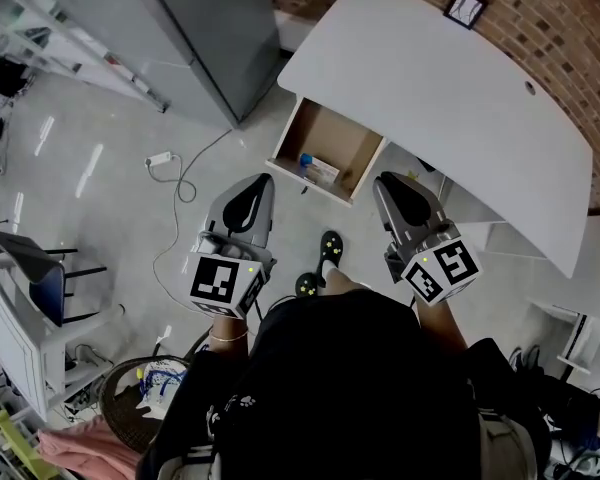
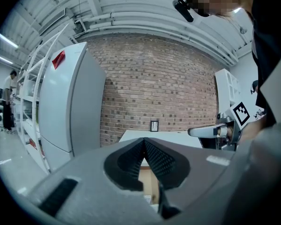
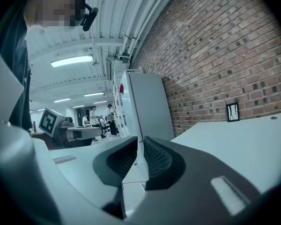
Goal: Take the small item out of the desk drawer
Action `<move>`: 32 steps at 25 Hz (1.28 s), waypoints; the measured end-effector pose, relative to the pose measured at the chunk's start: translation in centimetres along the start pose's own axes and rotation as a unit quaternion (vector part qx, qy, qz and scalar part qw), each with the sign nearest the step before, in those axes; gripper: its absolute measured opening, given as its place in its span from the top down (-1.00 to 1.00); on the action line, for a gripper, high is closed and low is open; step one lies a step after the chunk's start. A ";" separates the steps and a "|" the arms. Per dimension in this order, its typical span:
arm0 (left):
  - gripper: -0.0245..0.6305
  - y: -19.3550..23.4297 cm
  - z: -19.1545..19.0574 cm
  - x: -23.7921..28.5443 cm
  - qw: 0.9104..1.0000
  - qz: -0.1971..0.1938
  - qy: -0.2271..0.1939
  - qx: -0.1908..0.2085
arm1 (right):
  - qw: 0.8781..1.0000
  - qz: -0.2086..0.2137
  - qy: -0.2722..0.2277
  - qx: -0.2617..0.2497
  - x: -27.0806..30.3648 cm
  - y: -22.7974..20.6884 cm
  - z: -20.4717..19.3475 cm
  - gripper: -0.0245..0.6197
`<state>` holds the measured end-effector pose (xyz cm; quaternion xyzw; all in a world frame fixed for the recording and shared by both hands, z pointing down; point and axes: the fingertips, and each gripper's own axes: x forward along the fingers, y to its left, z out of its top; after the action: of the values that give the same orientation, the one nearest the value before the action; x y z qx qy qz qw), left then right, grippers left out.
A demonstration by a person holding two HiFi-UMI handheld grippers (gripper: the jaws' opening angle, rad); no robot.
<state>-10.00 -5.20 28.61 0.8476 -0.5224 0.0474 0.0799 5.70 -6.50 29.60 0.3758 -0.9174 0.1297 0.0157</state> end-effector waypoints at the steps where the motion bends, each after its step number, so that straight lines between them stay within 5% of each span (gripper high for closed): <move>1: 0.95 0.1 0.1 0.5 1.000 0.001 -0.001 0.001 | 1.000 0.000 0.001 0.002 0.2 -0.5 0.0 0.80; 20: 0.95 0.7 0.1 6.4 1.000 0.029 0.006 -0.007 | 1.000 0.018 0.021 -0.001 2.4 -7.1 -0.9 0.79; 32: 0.94 2.8 -0.5 8.5 0.999 -0.014 0.042 0.023 | 0.999 -0.012 0.036 0.005 4.8 -7.1 -1.8 0.76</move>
<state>-8.64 -13.81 30.71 0.8537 -0.5055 0.0937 0.0827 7.07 -14.22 33.59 0.3816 -0.9112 0.1473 0.0489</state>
